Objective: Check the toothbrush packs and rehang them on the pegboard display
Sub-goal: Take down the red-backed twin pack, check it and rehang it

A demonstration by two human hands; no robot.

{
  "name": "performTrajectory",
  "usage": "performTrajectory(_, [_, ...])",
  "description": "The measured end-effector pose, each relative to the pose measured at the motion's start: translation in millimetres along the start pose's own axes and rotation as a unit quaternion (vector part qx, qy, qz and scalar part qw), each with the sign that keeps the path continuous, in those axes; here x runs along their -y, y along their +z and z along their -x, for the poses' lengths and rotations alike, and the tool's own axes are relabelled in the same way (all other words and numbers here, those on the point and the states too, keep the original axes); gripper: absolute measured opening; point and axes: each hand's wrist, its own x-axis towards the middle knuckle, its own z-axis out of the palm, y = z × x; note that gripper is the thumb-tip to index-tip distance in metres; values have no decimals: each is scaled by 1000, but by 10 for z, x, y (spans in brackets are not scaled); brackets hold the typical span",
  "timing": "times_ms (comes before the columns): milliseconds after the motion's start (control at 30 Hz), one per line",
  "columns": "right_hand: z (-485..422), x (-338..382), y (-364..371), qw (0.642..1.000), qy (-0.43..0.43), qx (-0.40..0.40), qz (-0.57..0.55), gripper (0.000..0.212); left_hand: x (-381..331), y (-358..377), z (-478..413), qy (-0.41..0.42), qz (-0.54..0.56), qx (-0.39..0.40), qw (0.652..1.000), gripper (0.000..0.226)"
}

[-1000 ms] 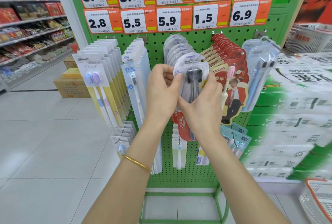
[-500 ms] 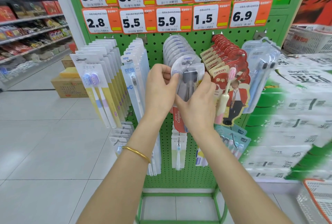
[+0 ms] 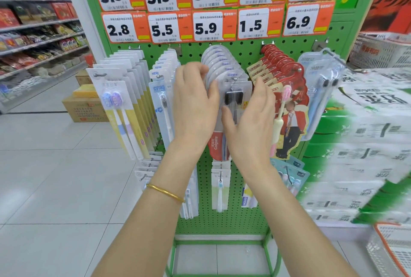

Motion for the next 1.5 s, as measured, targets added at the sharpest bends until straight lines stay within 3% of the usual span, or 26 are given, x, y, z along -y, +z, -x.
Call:
performTrajectory(133, [-146,101,-37,999,-40,-24,-15,54,-126,-53,-499,68,-88,-2,994,28])
performTrajectory(367, [-297,167,-29,999,-48,-10,-23,39,54,289,-1345,21,-276,141,951,31])
performTrajectory(800, [-352,165,19,998,-52,-11,-18,32,179,434,-1499,-3,-300,233,925,12])
performTrajectory(1200, [-264,184,1,998,-66,-14,1,34,167,277,-1420,9,-366,217,905,20])
performTrajectory(1500, [-42,255,-1,991,-123,-61,10,30,74,105,-1027,40,-493,159,854,31])
